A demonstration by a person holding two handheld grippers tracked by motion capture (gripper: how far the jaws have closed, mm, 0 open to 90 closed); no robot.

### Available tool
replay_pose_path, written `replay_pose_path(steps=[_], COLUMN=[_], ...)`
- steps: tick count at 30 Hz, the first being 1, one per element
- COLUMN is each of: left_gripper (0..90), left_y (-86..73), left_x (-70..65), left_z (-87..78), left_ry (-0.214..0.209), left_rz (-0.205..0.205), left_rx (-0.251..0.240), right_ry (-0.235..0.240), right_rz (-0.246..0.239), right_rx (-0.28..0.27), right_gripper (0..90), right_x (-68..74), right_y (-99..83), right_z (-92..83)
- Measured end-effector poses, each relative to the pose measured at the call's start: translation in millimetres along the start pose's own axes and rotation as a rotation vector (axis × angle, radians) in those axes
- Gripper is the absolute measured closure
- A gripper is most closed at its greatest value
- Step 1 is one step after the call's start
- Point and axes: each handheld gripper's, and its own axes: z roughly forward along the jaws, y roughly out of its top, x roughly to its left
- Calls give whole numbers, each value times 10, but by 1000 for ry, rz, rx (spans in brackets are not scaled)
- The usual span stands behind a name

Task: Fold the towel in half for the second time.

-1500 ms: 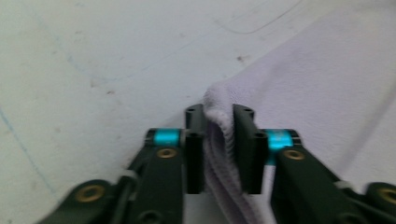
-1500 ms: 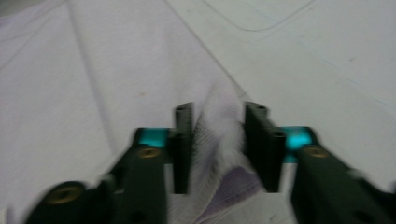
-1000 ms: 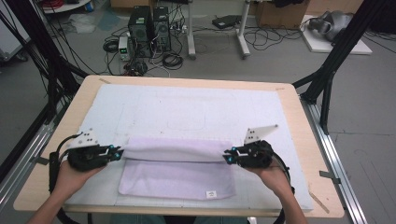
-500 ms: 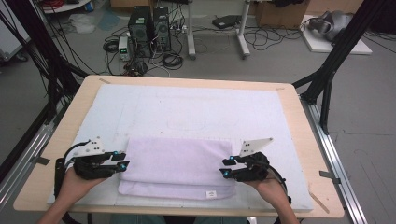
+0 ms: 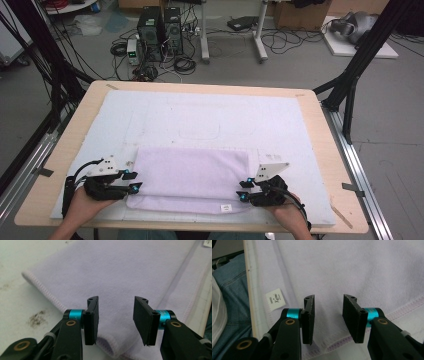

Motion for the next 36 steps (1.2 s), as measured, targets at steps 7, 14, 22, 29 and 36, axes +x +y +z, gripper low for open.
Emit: replay_pose_path(steps=[7,14,22,29,36], left_gripper=[595,696,871,873,873], left_y=[-145,-158,-113,-22,-123], left_x=[-54,-91,-99,-177,-372], left_z=[107,102,49,-178,-314], left_ry=[4,21,26,26,-16], left_rz=[9,38,43,47,52], left_rx=[21,13,11,-25,-18], right_ry=[9,1,37,41,86], right_rz=[-36,-30,-21,-37,-57], right_rx=[3,12,18,-53,-35], right_gripper=[610,738,856,857,855], right_x=[91,72,25,98,314], right_y=[3,-55,6,136,103], right_z=[25,93,49,-203,-328])
